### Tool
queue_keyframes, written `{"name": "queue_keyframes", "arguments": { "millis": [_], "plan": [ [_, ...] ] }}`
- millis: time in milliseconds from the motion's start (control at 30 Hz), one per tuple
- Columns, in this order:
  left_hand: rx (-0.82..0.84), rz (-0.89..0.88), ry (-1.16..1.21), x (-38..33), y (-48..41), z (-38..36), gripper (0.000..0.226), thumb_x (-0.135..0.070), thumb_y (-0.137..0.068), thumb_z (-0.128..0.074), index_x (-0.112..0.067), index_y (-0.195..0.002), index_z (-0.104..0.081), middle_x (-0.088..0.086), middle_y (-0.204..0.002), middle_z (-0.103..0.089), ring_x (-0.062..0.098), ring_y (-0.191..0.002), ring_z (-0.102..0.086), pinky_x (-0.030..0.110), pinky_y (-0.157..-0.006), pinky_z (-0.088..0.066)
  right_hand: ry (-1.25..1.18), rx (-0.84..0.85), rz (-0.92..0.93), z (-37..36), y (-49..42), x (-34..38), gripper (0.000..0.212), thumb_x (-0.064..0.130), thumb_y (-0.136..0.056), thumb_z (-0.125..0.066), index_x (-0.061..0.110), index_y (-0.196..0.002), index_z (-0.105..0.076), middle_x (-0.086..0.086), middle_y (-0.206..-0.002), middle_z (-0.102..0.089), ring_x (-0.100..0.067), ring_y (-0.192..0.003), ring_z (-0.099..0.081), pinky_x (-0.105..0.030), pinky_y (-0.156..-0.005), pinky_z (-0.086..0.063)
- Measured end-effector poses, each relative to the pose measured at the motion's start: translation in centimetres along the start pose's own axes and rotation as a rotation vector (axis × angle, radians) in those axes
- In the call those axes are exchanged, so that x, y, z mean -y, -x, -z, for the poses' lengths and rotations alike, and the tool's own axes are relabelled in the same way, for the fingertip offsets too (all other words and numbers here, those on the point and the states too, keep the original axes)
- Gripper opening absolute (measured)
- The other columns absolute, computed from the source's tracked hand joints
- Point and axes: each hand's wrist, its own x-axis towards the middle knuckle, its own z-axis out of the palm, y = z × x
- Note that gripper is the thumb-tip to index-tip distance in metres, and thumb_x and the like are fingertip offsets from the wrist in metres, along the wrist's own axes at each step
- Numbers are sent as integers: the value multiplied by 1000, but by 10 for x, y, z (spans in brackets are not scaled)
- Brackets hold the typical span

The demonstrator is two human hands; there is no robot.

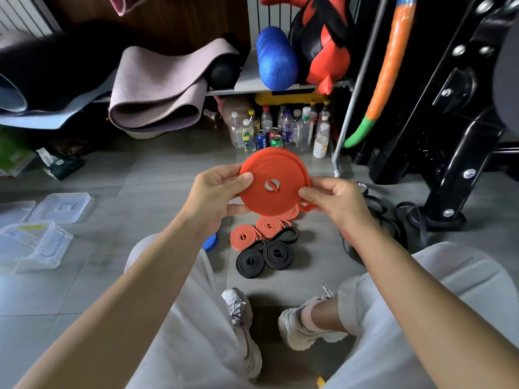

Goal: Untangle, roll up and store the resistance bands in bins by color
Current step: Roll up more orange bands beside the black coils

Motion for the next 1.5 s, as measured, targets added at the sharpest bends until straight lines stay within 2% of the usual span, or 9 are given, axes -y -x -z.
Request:
{"name": "queue_keyframes", "arguments": {
  "millis": [267,467,667,867,967,1067,1267,1367,1500],
  "plan": [
    [1,11,-64,-29,-57,7,14,-11,-92,-57,-14,-105,-62,4,-98,-64,20,-89,-65,43,-75,-59,122,20,-12,-7,-67,27,9,9,-79,-72,13,-87,-70,6,-58,-69,-7,-50,-62,-25,-61,-56],
    [-27,103,-171,-17,-139,31,16,-4,-89,-61,-9,-103,-63,10,-97,-60,15,-82,-61,27,-60,-59,200,102,-165,-17,-158,11,7,12,-78,-74,17,-77,-69,4,-58,-69,-9,-51,-61,-35,-71,-55],
    [-117,348,-61,97,-218,47,18,-1,-89,-59,-17,-94,-56,8,-90,-60,22,-83,-61,40,-74,-57,245,150,-399,-30,-228,-110,14,5,-81,-70,12,-70,-66,2,-48,-61,-12,-44,-54,-19,-47,-47],
    [-205,635,-85,248,-264,44,24,3,-89,-51,-19,-88,-60,8,-86,-57,14,-67,-56,39,-72,-55,358,153,-699,-35,-254,-287,23,13,-78,-75,2,-96,-67,-5,-82,-65,-15,-69,-57,-40,-81,-52],
    [-229,751,-27,305,-285,41,22,4,-87,-51,-12,-100,-61,12,-89,-56,18,-66,-55,46,-81,-53,473,156,-687,-35,-271,-345,19,15,-79,-75,14,-90,-60,-3,-88,-59,-19,-80,-58,-32,-74,-50],
    [-220,781,-31,347,-305,35,19,-1,-80,-59,-15,-92,-61,11,-89,-58,19,-71,-58,33,-69,-54,604,145,-689,-34,-292,-378,40,17,-80,-73,9,-115,-55,-5,-105,-58,-24,-104,-57,-34,-89,-43],
    [-86,769,-329,400,-322,29,16,-21,-73,-58,-32,-75,-70,10,-87,-63,12,-66,-65,43,-79,-56,898,133,-717,-36,-300,-419,26,29,-82,-70,18,-104,-60,-4,-110,-66,-26,-102,-60,-27,-73,-40],
    [16,724,-548,406,-324,28,29,-20,-75,-48,-13,-95,-69,18,-85,-69,30,-70,-66,33,-62,-52,1143,87,-539,-41,-290,-423,26,33,-82,-70,21,-105,-65,-4,-111,-61,-28,-106,-55,-34,-83,-42],
    [135,742,-670,398,-329,27,22,-14,-81,-49,-8,-98,-62,14,-76,-69,10,-43,-53,20,-44,-37,1104,83,-482,-35,-286,-424,37,36,-79,-72,21,-113,-65,-4,-114,-59,-27,-109,-54,-35,-89,-42]
  ]
}}
